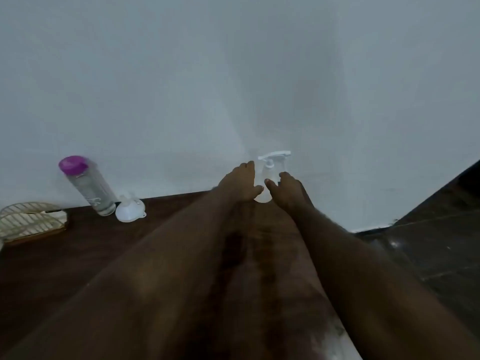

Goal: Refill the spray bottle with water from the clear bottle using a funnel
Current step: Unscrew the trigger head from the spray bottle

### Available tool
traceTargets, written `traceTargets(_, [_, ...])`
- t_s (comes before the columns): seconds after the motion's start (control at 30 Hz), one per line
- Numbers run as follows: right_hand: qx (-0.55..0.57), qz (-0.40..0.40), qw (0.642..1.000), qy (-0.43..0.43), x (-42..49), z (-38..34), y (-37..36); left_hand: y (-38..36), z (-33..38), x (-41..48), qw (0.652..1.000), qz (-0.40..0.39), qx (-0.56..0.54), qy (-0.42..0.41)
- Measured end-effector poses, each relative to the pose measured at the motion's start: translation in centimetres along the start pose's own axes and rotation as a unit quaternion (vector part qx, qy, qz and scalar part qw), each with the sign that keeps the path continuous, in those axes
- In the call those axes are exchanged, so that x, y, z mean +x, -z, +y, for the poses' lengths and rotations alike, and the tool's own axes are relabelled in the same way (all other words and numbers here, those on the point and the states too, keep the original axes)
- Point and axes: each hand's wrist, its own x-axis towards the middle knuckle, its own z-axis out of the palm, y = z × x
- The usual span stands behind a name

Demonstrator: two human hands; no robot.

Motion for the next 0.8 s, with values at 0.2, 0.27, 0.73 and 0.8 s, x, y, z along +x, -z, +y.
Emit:
traceTargets(0.2, [0.121, -0.007, 0.992, -0.021, 4.8, 0.7, -3.8, -1.8, -0.9, 3.0, 0.996, -0.002, -0.075, 0.047])
traceTargets(0.27, [0.154, 0.001, 0.988, -0.017, 5.9, 0.8, -4.9, -2.1, -0.9, 3.4, 0.994, 0.020, -0.097, 0.049])
traceTargets(0.73, [0.073, 0.058, 0.989, 0.117, 2.2, -0.1, -12.2, -5.0, -6.1, -1.5, 0.963, 0.118, -0.230, 0.071])
traceTargets(0.8, [0.072, 0.071, 0.986, 0.134, 1.4, -0.4, -13.4, -5.8, -7.5, -2.9, 0.960, 0.139, -0.236, 0.056])
